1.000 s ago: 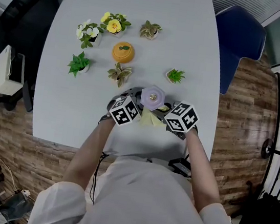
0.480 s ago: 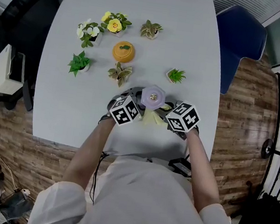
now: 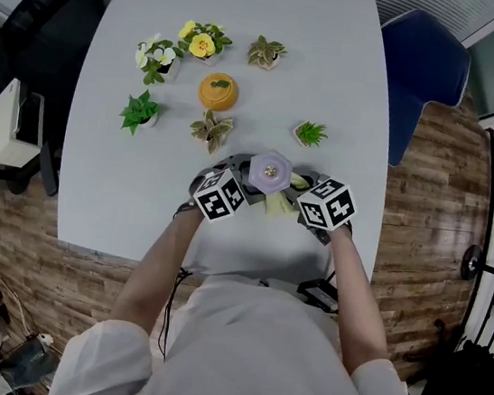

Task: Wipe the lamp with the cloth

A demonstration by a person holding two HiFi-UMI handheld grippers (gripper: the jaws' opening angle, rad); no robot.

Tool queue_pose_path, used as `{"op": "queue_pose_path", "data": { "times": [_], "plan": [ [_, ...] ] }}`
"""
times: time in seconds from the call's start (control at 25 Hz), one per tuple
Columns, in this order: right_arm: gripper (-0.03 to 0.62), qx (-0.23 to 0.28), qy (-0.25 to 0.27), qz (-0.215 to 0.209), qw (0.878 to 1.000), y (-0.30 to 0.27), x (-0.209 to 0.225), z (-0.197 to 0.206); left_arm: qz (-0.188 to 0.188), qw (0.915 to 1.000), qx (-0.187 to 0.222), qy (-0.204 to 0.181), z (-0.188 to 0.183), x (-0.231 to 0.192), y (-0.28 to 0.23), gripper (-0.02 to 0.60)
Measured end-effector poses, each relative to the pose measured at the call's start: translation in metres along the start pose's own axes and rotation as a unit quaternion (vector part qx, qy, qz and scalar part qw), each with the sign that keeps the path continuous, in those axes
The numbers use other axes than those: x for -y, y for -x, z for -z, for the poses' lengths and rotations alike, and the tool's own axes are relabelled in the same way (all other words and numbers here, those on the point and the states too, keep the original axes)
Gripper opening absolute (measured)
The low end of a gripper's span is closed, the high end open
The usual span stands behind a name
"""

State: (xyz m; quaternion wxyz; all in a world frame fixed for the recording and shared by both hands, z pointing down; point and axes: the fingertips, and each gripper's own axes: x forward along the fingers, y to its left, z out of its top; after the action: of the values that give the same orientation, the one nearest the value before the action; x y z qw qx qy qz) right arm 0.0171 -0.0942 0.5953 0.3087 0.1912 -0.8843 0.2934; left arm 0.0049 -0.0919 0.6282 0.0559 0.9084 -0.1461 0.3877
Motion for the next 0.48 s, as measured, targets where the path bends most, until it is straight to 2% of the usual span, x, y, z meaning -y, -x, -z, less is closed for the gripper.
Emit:
{"op": "queue_pose_path", "data": {
  "times": [0.48],
  "plan": [
    [0.031, 0.027, -0.03, 0.022, 0.999, -0.004, 0.014, -0.014, 0.0, 1.0, 0.0, 0.0, -0.001, 0.0, 0.0, 0.304]
  ]
}}
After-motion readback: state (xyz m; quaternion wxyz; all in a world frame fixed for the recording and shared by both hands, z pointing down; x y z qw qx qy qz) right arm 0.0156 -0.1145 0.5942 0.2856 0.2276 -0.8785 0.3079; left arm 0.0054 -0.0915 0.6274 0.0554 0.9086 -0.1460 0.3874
